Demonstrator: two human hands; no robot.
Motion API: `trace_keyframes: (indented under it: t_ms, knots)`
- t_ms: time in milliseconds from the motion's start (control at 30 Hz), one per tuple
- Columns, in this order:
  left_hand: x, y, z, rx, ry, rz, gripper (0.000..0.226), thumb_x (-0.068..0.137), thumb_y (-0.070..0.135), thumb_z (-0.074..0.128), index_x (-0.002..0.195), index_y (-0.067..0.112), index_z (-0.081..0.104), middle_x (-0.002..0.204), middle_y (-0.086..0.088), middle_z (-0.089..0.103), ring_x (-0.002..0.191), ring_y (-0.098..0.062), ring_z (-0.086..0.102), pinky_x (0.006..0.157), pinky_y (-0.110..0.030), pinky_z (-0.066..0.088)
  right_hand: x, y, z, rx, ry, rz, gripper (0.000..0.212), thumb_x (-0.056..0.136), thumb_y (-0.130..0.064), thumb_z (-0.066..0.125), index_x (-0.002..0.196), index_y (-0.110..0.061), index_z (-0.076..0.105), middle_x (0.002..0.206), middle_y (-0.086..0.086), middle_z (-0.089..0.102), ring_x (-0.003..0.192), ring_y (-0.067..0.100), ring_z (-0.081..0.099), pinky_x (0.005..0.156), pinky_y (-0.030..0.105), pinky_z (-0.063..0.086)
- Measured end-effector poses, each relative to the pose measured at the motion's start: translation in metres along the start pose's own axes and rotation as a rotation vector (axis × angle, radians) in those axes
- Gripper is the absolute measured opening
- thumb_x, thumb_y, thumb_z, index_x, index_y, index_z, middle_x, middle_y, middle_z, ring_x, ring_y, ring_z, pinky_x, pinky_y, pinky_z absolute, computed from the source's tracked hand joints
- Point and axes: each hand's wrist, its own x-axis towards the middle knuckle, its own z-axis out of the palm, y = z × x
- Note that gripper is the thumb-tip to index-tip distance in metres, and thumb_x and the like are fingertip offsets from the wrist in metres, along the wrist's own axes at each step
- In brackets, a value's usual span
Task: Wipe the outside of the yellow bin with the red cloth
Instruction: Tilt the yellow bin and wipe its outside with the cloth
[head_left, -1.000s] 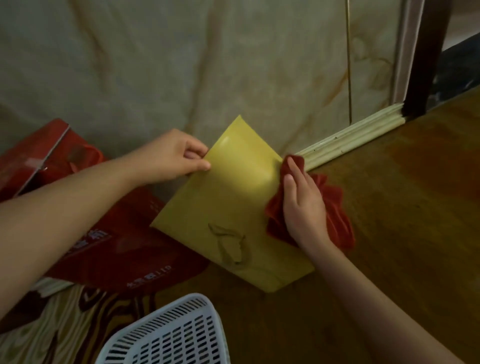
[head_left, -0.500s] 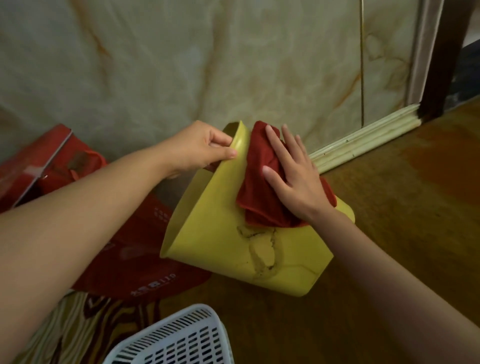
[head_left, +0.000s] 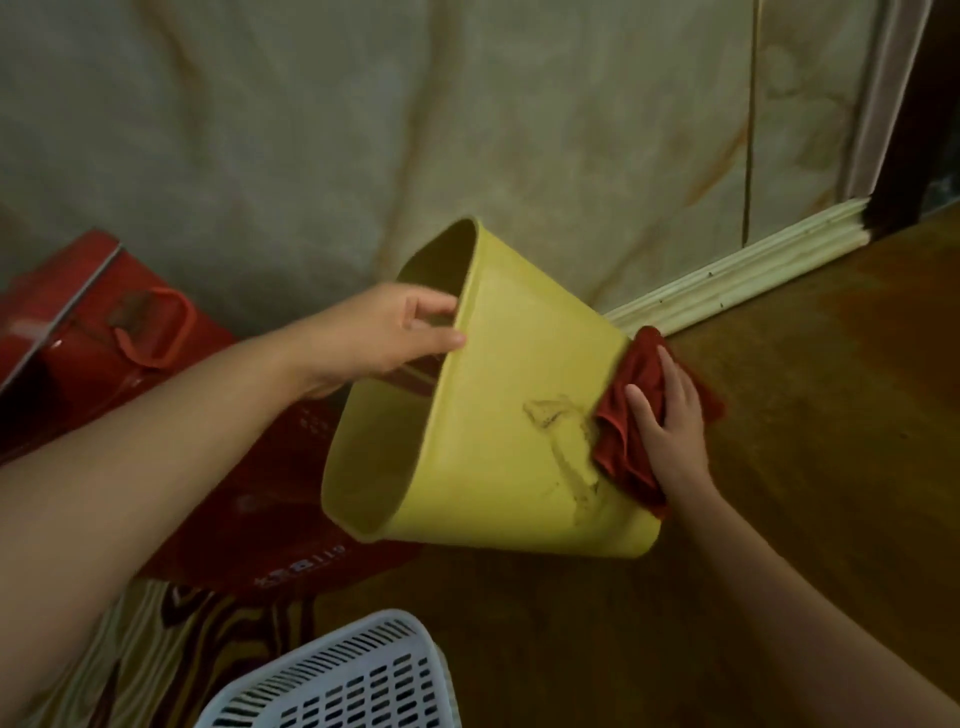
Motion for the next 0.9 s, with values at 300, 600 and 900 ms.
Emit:
trace_keyframes:
  t_ms: [300,600,900]
  knots:
    - [-0.005,-0.009,0.011,-0.177,-0.023,-0.142,0.038,0.086,0.007,0.05,0.119,0.026,0.045,0.099,0.0,0.07,0.076,-0.01,0.07,0.063,-0.033,0.056,-0.019,-0.069,0.035,0.134,-0.125,-0.213,0.049,0.095,-0.044,0.031,0.142,-0.036,0.019,0.157,-0.002,0.014,0.144,0.017,0.002,0.117,0.041,0.004]
    - [-0.009,-0.027,-0.005,-0.297,-0.123,-0.18,0.04,0.083,0.005,0.052,0.118,0.024,0.051,0.094,-0.001,0.072,0.071,-0.015,0.068,0.061,-0.031,0.057,-0.045,-0.066,0.035,-0.153,-0.181,-0.441,0.057,0.078,-0.07,0.034,0.13,-0.066,0.011,0.153,-0.021,0.005,0.144,0.012,-0.008,0.109,0.057,0.001]
    - [-0.038,-0.03,0.014,-0.078,-0.036,-0.105,0.063,0.077,0.01,0.064,0.125,0.041,0.036,0.086,0.003,0.077,0.077,-0.012,0.071,0.062,-0.022,0.054,-0.025,0.011,0.007,0.011,-0.085,0.112,0.047,0.092,-0.045,0.041,0.138,-0.034,0.037,0.151,0.008,0.031,0.14,0.023,0.021,0.115,0.047,0.015]
